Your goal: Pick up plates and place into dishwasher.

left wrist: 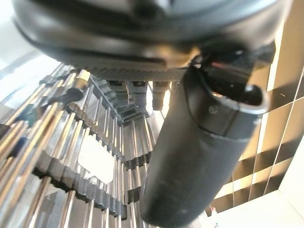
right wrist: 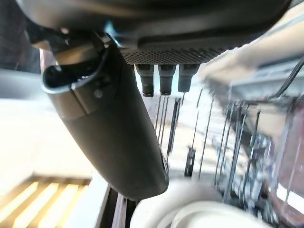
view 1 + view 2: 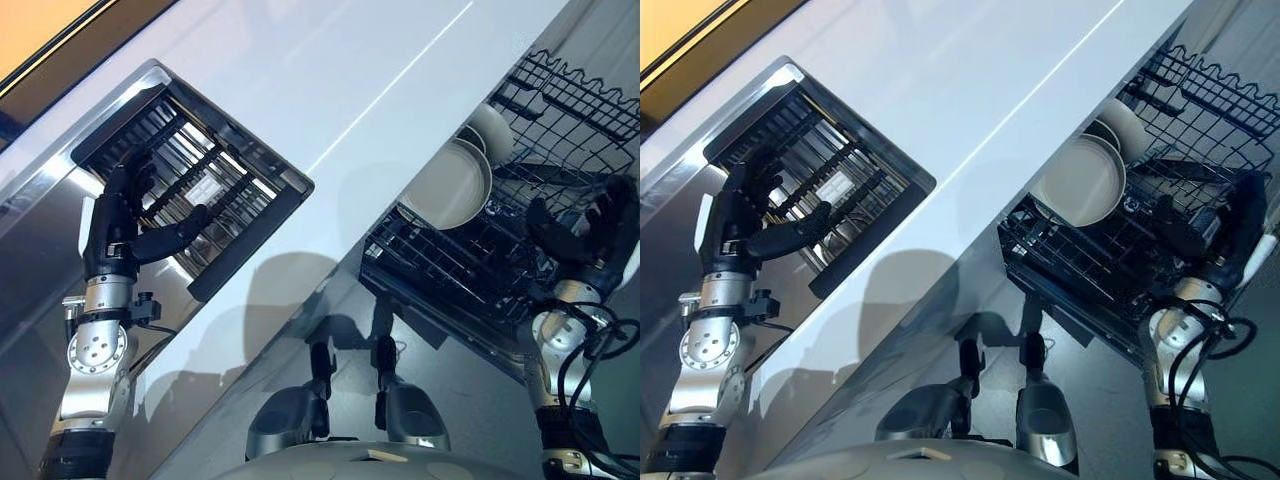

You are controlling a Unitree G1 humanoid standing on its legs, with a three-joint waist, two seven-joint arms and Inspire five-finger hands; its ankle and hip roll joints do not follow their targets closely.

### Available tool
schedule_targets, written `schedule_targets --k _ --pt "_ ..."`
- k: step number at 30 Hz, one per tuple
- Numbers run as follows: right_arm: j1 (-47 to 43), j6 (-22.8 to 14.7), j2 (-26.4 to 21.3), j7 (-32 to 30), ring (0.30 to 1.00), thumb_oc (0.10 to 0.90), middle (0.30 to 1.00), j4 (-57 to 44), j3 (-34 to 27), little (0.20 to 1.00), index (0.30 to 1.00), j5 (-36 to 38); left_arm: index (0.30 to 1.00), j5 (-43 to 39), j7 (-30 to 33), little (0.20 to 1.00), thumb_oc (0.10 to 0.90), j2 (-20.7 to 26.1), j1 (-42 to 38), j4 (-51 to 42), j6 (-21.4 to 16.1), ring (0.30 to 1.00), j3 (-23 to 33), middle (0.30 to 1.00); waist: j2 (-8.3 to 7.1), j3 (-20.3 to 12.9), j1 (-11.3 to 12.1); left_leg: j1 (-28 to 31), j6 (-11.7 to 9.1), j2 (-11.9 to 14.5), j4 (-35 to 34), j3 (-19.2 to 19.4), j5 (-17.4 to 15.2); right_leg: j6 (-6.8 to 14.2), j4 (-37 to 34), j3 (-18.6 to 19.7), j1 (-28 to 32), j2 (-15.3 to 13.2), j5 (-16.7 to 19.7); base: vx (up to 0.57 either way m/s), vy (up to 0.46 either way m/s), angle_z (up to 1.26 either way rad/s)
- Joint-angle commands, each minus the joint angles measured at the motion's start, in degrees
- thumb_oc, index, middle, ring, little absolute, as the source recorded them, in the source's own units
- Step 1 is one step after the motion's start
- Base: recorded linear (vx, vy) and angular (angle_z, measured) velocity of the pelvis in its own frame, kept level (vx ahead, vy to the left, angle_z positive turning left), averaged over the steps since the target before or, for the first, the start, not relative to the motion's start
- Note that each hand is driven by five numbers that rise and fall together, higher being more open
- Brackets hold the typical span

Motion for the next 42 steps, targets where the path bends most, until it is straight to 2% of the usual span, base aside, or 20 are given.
schedule_targets --k 1,5,9,10,16,19,22,26,31,35,38,42 --pt "-2.5 -6.8 -1.6 2.1 0.900 0.800 0.900 -1.8 -2.2 0.900 0.900 3.8 0.900 -1.6 1.1 0.900 0.800 1.0 -6.1 2.8 -6.5 0.900 0.6 0.900 -1.33 -4.0 -1.9 -2.6 0.2 -2.0 6.5 0.2 -7.7 0.1 11.9 -0.9 -3.6 3.1 -10.5 0.01 -0.074 -0.15" --pt "-6.0 -2.6 -5.5 3.0 0.900 0.800 0.900 5.8 -1.5 0.900 0.900 3.7 0.900 -1.8 2.0 0.900 0.800 2.6 -8.8 3.9 -5.3 0.900 -1.3 0.900 -0.91 -3.2 -1.3 -3.5 -0.2 -1.8 7.9 -0.2 -7.8 -0.1 12.6 -1.2 -3.9 2.6 -10.8 0.01 -0.091 -0.03" --pt "-11.8 1.0 -9.7 6.8 0.900 0.800 0.900 13.8 1.1 0.900 0.900 9.7 0.900 -2.4 3.5 0.900 0.800 5.0 -12.8 5.4 -5.2 0.900 -3.6 0.900 -0.02 -0.7 -0.1 -6.2 -0.8 -1.3 9.4 -0.7 -7.4 -0.8 15.0 -2.1 -6.3 2.3 -11.6 -0.08 -0.123 0.03" --pt "-14.0 3.2 -10.8 6.3 0.900 0.800 0.900 16.2 2.0 0.900 0.900 10.6 0.900 -2.3 4.0 0.900 0.800 5.7 -14.3 5.8 -5.2 0.900 -4.4 0.900 0.17 0.3 0.3 -7.5 -0.9 -1.2 10.3 -0.8 -7.4 -1.0 16.3 -2.6 -7.6 2.1 -11.9 -0.11 -0.103 0.05" --pt "-21.4 7.9 -13.5 8.9 0.900 0.800 0.900 25.0 5.7 0.900 0.900 15.1 0.900 -2.8 4.0 0.900 0.800 8.5 -19.1 6.7 -4.6 0.900 -6.4 0.900 0.98 3.1 2.0 -11.6 -1.7 -1.0 13.2 -1.8 -6.9 -2.3 20.5 -5.3 -11.2 1.3 -13.0 -0.06 -0.086 0.07" --pt "-24.2 10.4 -14.6 13.9 0.900 0.800 0.900 27.5 7.3 0.900 0.900 19.6 0.900 -3.5 4.0 0.900 0.800 9.7 -20.8 6.5 -3.6 0.900 -6.8 0.900 1.54 4.1 2.7 -12.7 -1.9 -1.2 13.4 -2.6 -6.2 -2.9 21.8 -6.3 -12.3 1.1 -13.5 -0.02 -0.032 0.12" --pt "-26.3 11.1 -14.8 22.3 0.900 0.800 0.900 28.6 8.3 0.900 0.900 27.1 0.900 -4.0 3.4 0.900 0.800 10.4 -21.5 6.7 -3.6 0.900 -6.8 0.900 1.69 4.8 3.4 -13.1 -2.1 -1.4 13.6 -3.5 -6.0 -3.2 23.1 -7.0 -12.9 0.7 -14.3 0.00 -0.031 0.06" --pt "-28.5 10.5 -13.6 35.9 0.900 0.800 0.900 26.0 9.9 0.900 0.900 38.1 0.900 -4.2 2.8 0.900 0.800 10.9 -21.3 6.4 -3.8 0.900 -6.4 0.900 1.44 4.9 4.5 -13.8 -2.2 -1.4 13.5 -4.5 -5.5 -3.4 23.5 -7.9 -13.2 0.4 -14.6 0.01 -0.023 0.04" --pt "-31.3 8.8 -10.5 48.3 0.900 0.800 0.900 17.1 14.1 0.900 0.900 44.0 0.900 -4.4 2.2 0.900 0.800 11.0 -20.5 6.5 -4.6 0.900 -5.9 0.900 0.40 4.5 5.9 -13.7 -2.0 -1.4 13.2 -5.5 -5.3 -3.4 22.6 -8.8 -12.6 0.3 -14.3 0.01 -0.003 -0.02" --pt "-35.9 10.3 -7.1 52.4 0.900 0.800 0.900 10.4 18.6 0.900 0.900 45.2 0.900 -4.2 2.0 0.900 0.800 10.2 -20.9 7.3 -4.9 0.900 -6.8 0.900 -0.41 3.9 7.2 -13.3 -1.9 -1.8 13.7 -6.4 -5.6 -3.4 21.2 -9.1 -11.2 0.3 -13.9 0.04 0.012 0.01" --pt "-38.9 14.4 -4.5 56.5 0.900 0.800 0.900 5.8 21.6 0.900 0.900 49.2 0.900 -4.7 1.5 0.900 0.800 9.7 -20.6 7.9 -5.2 0.900 -7.1 0.900 -0.89 3.0 8.3 -12.7 -1.8 -2.1 13.9 -7.1 -5.9 -3.4 19.6 -9.5 -9.5 0.3 -13.5 0.07 0.039 0.08" --pt "-40.3 15.5 -1.2 55.7 0.900 0.800 0.900 1.2 24.1 0.900 0.900 49.9 0.900 -5.1 0.5 0.900 0.800 8.8 -19.7 8.4 -6.0 0.900 -7.6 0.900 -1.32 2.2 9.5 -12.1 -1.5 -2.5 14.4 -7.7 -6.3 -3.3 18.4 -9.8 -7.7 0.2 -13.2 0.07 0.039 0.16"
